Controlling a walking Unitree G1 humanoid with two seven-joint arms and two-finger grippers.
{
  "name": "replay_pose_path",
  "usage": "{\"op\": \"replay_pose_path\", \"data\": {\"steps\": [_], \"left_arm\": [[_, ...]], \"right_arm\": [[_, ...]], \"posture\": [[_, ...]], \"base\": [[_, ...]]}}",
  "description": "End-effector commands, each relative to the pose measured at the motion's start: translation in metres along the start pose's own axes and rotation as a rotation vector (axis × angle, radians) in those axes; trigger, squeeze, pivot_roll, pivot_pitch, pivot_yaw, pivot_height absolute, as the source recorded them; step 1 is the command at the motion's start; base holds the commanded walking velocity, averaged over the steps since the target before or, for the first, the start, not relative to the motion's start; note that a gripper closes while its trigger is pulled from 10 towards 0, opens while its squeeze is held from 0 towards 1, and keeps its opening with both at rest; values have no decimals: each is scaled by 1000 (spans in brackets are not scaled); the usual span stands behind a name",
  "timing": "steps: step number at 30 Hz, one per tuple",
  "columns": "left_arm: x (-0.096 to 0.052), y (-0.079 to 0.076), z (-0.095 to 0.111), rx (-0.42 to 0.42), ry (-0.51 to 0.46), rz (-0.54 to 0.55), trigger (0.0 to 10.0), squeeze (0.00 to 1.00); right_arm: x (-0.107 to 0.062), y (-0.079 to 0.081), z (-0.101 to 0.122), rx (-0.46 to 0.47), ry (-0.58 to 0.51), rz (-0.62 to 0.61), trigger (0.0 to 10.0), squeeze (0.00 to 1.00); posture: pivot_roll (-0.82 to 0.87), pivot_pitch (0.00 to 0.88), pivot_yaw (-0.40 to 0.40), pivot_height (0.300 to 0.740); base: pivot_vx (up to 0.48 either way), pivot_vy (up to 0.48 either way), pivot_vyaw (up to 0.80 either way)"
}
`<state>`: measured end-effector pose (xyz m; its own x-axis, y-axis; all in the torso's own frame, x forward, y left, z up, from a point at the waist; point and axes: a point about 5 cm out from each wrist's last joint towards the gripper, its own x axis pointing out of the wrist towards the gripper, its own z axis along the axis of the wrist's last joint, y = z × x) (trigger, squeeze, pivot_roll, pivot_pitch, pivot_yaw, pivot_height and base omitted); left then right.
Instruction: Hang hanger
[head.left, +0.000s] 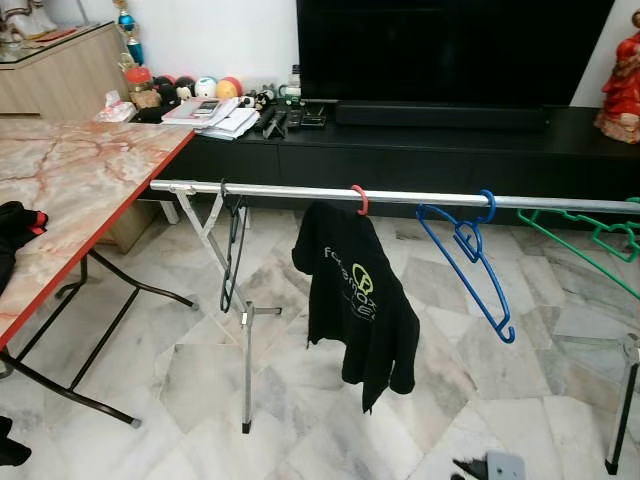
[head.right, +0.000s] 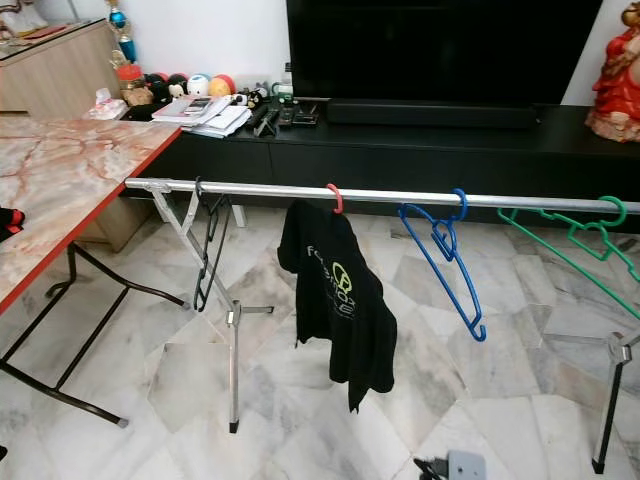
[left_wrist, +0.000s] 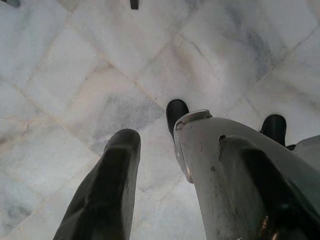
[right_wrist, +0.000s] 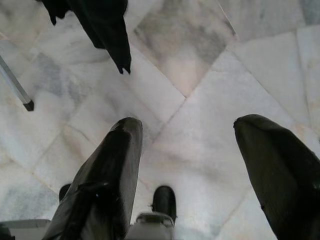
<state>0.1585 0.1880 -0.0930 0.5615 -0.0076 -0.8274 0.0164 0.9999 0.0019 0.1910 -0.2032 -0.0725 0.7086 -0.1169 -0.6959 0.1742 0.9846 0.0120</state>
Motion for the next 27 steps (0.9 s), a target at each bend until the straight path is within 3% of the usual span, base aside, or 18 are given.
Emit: {"op": "replay_pose_path", "data": {"steps": [1, 2, 4, 10, 17, 27], "left_arm": [[-2, -6, -12, -12, 42, -13, 10000, 0], [1, -8, 1, -11, 14, -20, 10000, 0], [2, -7, 5, -12, 7, -21, 10000, 0], [-1, 4, -4, -2, 42, 1, 10000, 0], [0, 6, -1, 23, 46, -9, 10000, 0], [3, 0, 8, 27, 29, -19, 10000, 0]], "right_arm": [[-1, 6, -8, 5, 46, 9, 10000, 0], [0, 9, -6, 12, 49, 15, 10000, 0], [1, 13, -4, 12, 49, 19, 10000, 0], [-1, 10, -8, 3, 44, 34, 10000, 0], [-2, 3, -11, 21, 59, 4, 10000, 0], [-2, -11, -12, 8, 95, -8, 10000, 0]], "posture": [[67, 88, 0, 740], [80, 87, -3, 740], [82, 87, -2, 740], [79, 74, 16, 740], [53, 57, 31, 740], [57, 26, 22, 740]], "base": [[0, 0, 0], [0, 0, 0], [0, 0, 0], [0, 0, 0], [0, 0, 0], [0, 0, -787]]}}
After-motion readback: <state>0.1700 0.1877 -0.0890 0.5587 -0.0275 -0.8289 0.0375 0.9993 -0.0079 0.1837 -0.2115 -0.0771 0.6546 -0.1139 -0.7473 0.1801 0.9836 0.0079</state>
